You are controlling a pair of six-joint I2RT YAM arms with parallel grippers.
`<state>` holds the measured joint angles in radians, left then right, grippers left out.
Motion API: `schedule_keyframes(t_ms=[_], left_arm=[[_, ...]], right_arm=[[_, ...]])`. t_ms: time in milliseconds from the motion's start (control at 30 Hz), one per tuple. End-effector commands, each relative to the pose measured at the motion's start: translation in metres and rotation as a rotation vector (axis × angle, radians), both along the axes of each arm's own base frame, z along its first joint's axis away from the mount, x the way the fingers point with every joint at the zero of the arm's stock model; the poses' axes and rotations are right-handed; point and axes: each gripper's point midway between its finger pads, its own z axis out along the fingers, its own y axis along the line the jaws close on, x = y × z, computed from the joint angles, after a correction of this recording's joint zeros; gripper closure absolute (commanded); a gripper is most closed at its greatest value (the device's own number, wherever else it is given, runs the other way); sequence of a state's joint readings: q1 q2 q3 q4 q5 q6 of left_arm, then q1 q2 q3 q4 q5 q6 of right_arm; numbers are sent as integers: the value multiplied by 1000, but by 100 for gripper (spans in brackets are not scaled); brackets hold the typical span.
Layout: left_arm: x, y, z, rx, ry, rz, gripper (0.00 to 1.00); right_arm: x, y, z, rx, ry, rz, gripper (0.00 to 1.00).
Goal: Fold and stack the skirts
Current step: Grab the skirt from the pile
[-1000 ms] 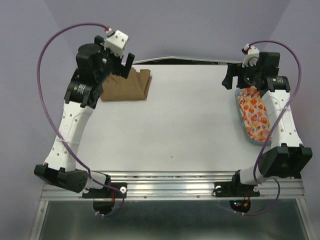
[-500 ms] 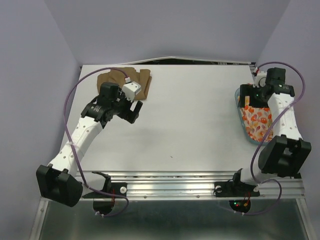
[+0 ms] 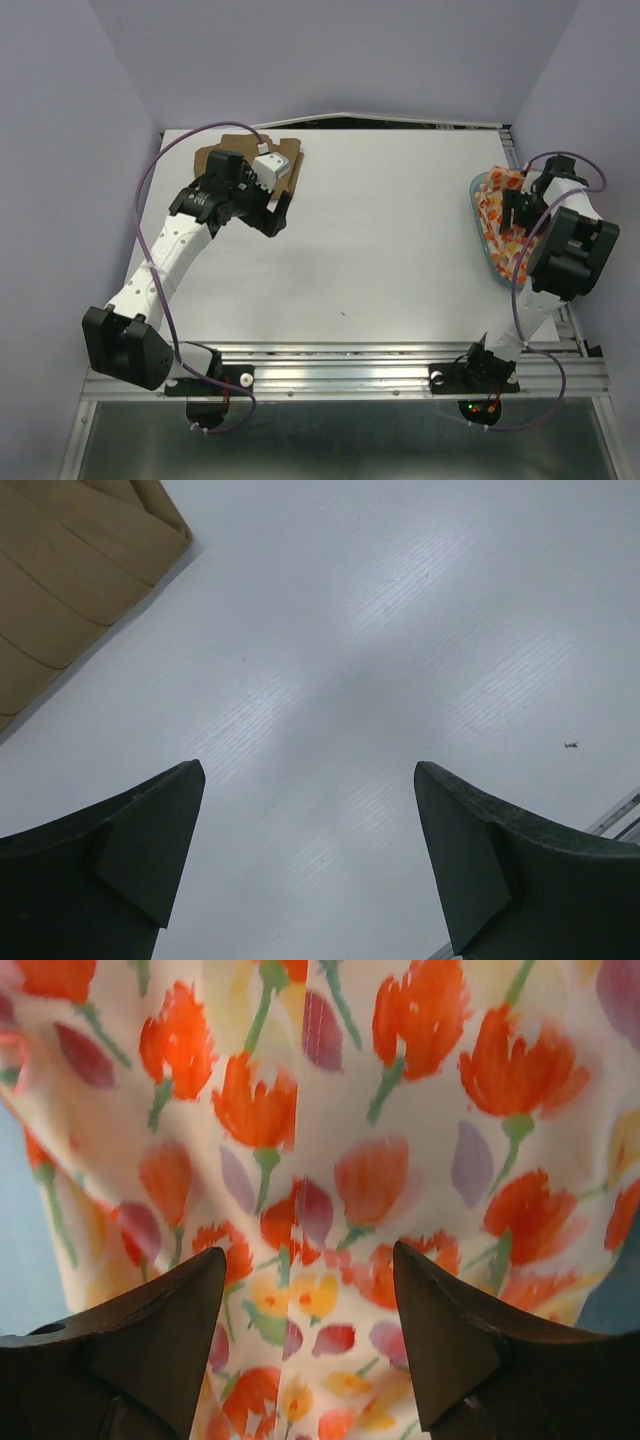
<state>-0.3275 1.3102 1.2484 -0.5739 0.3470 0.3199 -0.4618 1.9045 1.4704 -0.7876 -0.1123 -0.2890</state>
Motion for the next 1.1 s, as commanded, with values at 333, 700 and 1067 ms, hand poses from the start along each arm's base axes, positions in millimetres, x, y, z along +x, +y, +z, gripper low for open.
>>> schedule_keyframes(t_ms=[333, 700, 1067], left_arm=[[2, 0, 13, -24, -30, 22, 1], [3, 0, 16, -25, -40, 23, 1], [18, 24, 50, -91, -118, 85, 1]], right_arm=[[32, -29, 18, -125, -115, -47, 84], [43, -33, 152, -235, -344, -20, 99], [58, 42, 323, -37, -769, 197, 99]])
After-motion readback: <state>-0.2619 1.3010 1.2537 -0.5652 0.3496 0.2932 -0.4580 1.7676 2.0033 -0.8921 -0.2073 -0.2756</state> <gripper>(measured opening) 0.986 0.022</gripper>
